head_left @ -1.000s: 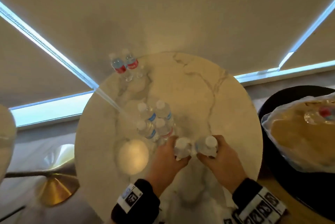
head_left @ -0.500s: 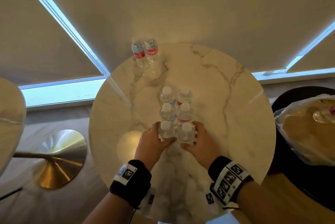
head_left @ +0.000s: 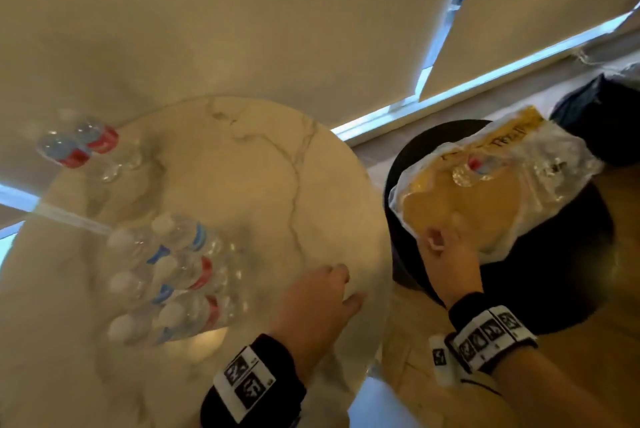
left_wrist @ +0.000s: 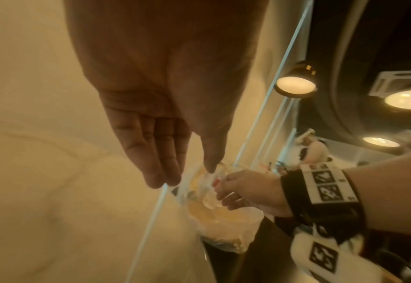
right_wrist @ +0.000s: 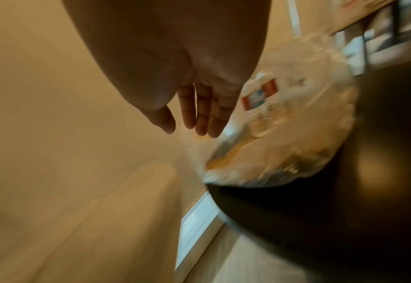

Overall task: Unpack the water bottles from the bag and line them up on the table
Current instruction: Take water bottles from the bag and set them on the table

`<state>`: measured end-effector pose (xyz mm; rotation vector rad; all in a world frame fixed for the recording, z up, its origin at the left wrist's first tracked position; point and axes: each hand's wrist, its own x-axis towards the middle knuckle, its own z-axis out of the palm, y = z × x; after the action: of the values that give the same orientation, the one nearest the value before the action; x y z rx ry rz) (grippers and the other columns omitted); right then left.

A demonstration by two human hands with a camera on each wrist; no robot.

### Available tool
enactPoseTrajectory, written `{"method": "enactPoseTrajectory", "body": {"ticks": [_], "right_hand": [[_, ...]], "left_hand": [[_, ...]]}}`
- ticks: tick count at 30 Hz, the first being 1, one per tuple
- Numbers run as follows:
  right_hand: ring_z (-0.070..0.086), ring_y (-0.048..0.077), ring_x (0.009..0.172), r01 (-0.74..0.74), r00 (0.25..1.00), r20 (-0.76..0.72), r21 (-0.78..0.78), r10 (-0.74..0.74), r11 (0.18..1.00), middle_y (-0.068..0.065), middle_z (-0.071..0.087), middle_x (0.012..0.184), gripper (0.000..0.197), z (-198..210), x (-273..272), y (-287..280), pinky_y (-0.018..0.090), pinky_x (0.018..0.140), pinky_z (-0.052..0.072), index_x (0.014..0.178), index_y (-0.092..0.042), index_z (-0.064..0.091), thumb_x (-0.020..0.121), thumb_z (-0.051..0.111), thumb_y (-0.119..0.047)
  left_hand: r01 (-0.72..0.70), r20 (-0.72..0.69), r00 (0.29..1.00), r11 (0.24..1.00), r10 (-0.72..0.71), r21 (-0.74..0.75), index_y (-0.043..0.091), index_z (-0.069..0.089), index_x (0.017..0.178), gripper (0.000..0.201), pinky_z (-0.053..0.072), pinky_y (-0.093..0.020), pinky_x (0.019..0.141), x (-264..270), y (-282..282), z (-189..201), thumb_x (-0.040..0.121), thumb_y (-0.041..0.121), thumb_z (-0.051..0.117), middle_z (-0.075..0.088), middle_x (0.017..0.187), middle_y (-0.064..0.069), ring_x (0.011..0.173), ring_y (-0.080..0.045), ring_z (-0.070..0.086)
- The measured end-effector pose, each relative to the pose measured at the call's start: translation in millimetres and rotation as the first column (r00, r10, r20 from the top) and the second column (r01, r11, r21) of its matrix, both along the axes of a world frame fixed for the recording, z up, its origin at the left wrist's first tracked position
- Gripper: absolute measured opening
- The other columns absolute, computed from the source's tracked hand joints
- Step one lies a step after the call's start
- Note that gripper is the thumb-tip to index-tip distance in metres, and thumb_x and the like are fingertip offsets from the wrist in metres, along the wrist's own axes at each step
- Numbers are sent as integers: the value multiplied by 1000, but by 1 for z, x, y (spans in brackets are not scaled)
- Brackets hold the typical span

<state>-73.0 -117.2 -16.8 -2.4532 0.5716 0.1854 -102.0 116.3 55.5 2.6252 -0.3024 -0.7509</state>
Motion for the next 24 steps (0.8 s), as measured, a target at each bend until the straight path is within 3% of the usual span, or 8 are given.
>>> {"method": "enactPoseTrajectory", "body": {"ticks": [4, 8, 11, 13, 16, 19, 21, 24], "right_hand": [[60, 34, 106, 370, 929, -68, 163, -364, 914, 10, 63, 109, 35, -16, 61, -83, 38, 85, 45, 122, -10, 56, 91, 59, -27], [33, 39, 140, 343, 925, -188, 40, -330, 939, 23, 35, 152, 55, -23, 119, -141, 47, 116, 26, 150, -2, 29, 102, 43, -25], [36, 40, 138, 358, 901, -264, 4, -344, 934, 22, 36, 152, 50, -36, 153, -174, 49, 113, 31, 147, 0, 34, 100, 39, -15], [37, 35, 137, 352, 899, -297, 50, -323, 935, 14, 38, 151, 46, -39, 170, -190, 47, 115, 29, 146, -9, 37, 101, 39, -20], [44, 28, 128, 331, 918, -299, 209, -262, 920, 10, 43, 150, 47, -45, 179, -206, 39, 103, 36, 143, -20, 46, 100, 44, -38], [36, 29, 139, 253, 941, -280, 202, -192, 946, 6, 38, 154, 52, -44, 173, -207, 40, 111, 27, 146, -25, 42, 97, 50, -40], [37, 32, 139, 226, 944, -285, 191, -167, 955, 12, 41, 151, 48, -38, 166, -203, 31, 108, 27, 145, -13, 43, 100, 50, -27], [42, 36, 135, 144, 950, -300, 181, -85, 973, 24, 45, 146, 45, -28, 153, -189, 32, 103, 33, 141, 4, 44, 101, 48, -14]], "left_hand": [[120, 37, 993, 982, -116, -148, 17, 60, 97, 34, 51, -40, 69, 81, -108, -28, 100, 49, 48, 63, 89, -2, 78, -22, 60], [199, 24, 980, 958, -198, -209, 15, 62, 108, 31, 55, -42, 83, 156, -199, -82, 98, 43, 54, 65, 102, -7, 91, -26, 64], [232, 155, 968, 939, -197, -255, 20, 53, 135, 45, 49, -34, 93, 195, -244, -100, 96, 39, 59, 60, 128, -4, 110, -23, 60], [209, 223, 963, 944, -153, -255, 31, 48, 140, 47, 46, -28, 79, 215, -266, -105, 95, 42, 58, 57, 123, 5, 96, -13, 56], [33, 70, 998, 898, -2, -439, 48, 51, 128, 40, 55, -23, 67, 235, -285, -114, 90, 58, 59, 63, 108, 17, 87, -5, 64], [-21, 5, 1000, 891, 26, -453, 41, 57, 124, 44, 59, -29, 67, 238, -292, -123, 84, 51, 70, 66, 103, 13, 85, -8, 65], [45, -23, 998, 909, -60, -414, 33, 60, 121, 40, 60, -37, 79, 232, -292, -126, 83, 41, 72, 68, 106, 5, 92, -16, 67], [235, -17, 967, 918, -254, -318, 21, 62, 120, 33, 49, -31, 85, 219, -280, -114, 88, 25, 69, 66, 113, -2, 100, -18, 63]]}}
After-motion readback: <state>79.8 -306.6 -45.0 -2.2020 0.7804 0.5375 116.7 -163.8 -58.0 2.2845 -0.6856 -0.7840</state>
